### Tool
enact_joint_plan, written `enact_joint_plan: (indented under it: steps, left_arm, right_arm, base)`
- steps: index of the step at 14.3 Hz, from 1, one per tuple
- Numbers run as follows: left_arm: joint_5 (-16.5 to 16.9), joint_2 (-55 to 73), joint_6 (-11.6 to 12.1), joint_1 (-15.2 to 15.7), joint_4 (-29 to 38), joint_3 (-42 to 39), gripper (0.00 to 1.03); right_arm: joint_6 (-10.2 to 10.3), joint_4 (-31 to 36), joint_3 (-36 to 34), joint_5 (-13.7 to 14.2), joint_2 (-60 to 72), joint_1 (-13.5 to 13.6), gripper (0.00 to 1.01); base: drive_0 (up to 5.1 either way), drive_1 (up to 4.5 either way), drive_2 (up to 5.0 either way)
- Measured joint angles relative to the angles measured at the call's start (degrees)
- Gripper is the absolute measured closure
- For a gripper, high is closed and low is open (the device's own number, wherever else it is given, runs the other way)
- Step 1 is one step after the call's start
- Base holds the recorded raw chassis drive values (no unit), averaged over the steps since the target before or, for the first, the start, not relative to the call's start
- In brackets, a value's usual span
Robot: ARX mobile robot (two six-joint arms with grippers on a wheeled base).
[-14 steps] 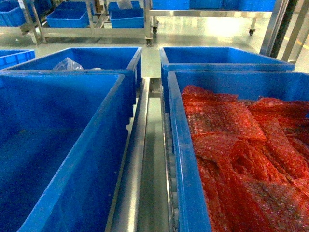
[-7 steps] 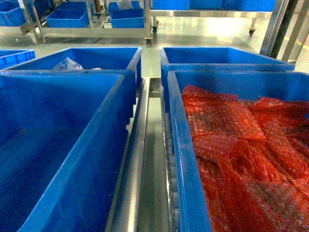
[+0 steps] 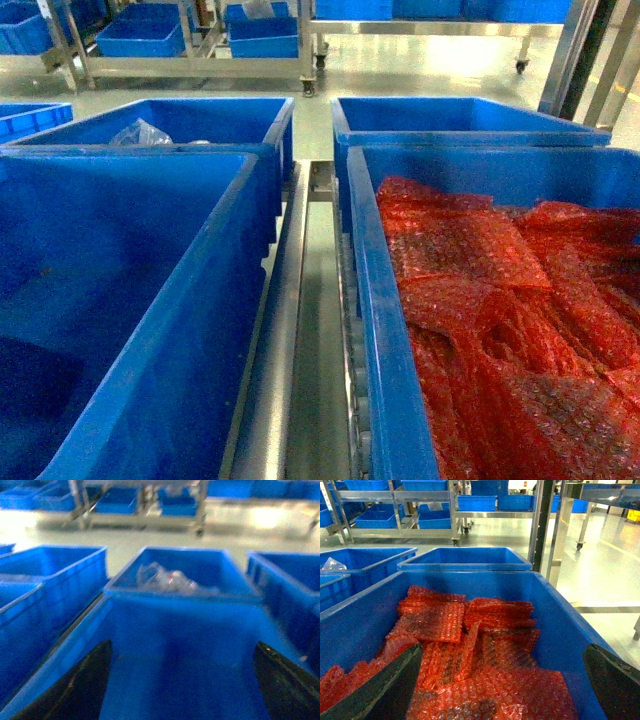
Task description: Pick blue part to blue bin on bottom shelf
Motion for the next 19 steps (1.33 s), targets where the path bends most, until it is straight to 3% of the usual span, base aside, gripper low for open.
enact_joint_plan:
  steps: [1,2,4,5,6,7,13,14,19]
  left_arm:
    - [6.75,-0.81,0.17,1.73,6.54,-2.38,0.3]
    - [10.43,-3.69,0.2,2.67,7.5,-5.92,0.44]
    - [12.07,-7.5,0.2,4.13,6.54,-9.92,0.7]
    - [15.67,-9.99,0.24,6.64,5.88,-11.26,0.82]
    - [16.44,-12.2,0.22,8.87,5.25,-12.5,0.94]
    - [16.59,-14.43,0.24,9.07,4.04,-13.75,1.01]
    - [16.96,-26.8,0.22,8.81,-4.26,-18.05,1.01]
    - [16.96,-27.82,0.24,8.81,-1.95,-19.8,1.01]
    - [16.98,-36.79,0.24,8.81,-11.5,-19.8,1.01]
  right_arm:
    - [0.02,0.0,0.0,0.0,0.0,0.0,0.03]
    - [0.0,0.02,0.0,0.0,0.0,0.0,0.03]
    - [0.02,0.02,0.0,0.0,0.0,0.0,0.03]
    - [0.0,0.04,0.0,0.0,0.0,0.0,0.03]
    - [0.0,-0.02,0.0,0.04,0.0,0.0,0.03]
    - [0.0,0.02,0.0,-0.02,0.0,0.0,0.03]
    - [0.0,0.02,0.0,0.0,0.0,0.0,0.03]
    - [0.0,0.02,0.0,0.0,0.0,0.0,0.03]
    - [0.0,0.02,0.0,0.0,0.0,0.0,0.03]
  base:
    - [0.0,0.0,0.0]
    - [0.0,0.0,0.0]
    - [0.0,0.0,0.0]
    - [0.0,0.0,0.0]
    - [0.0,0.0,0.0]
    - [0.0,0.0,0.0]
    - [0.0,0.0,0.0]
    - [0.0,0.0,0.0]
    - [0.0,0.0,0.0]
